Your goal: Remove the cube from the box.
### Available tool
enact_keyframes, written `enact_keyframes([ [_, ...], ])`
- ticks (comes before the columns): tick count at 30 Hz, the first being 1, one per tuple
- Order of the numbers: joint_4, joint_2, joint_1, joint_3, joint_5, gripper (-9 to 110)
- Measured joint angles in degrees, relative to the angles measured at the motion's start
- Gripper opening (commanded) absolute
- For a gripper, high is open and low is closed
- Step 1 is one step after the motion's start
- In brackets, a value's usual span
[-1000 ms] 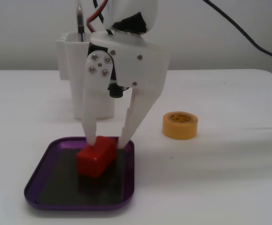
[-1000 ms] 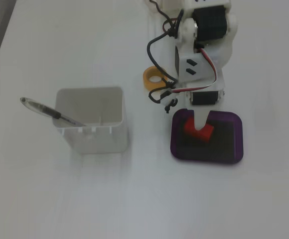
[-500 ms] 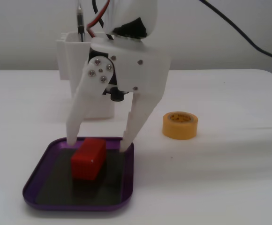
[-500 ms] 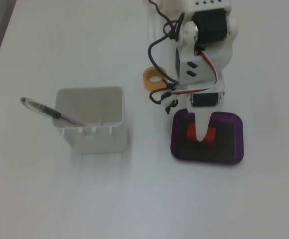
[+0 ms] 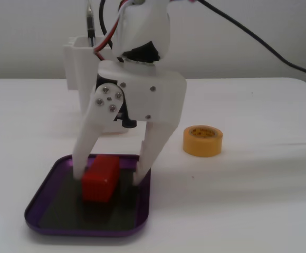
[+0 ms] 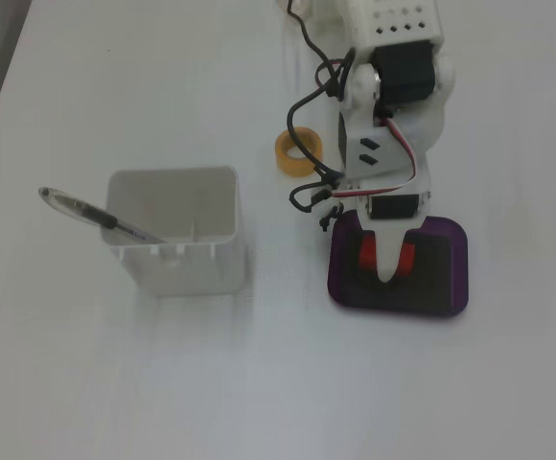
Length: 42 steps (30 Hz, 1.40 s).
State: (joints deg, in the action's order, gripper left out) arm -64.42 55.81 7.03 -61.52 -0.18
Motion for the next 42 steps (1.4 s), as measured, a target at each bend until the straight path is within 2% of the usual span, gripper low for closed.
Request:
enact_keyframes([
  [6,1.05,-0.44,0.26,0.18,0.0,-1],
  [18,0.62,2.37,0.26,0.26,1.85,-1],
  [29,-9.84,18.02,1.41,-2.55,2.64,-1],
  [37,-10.02,26.72,1.41,-19.51,2.99,-1],
  [42,-1.76,32.34,4.83,-34.89,2.72,-1],
])
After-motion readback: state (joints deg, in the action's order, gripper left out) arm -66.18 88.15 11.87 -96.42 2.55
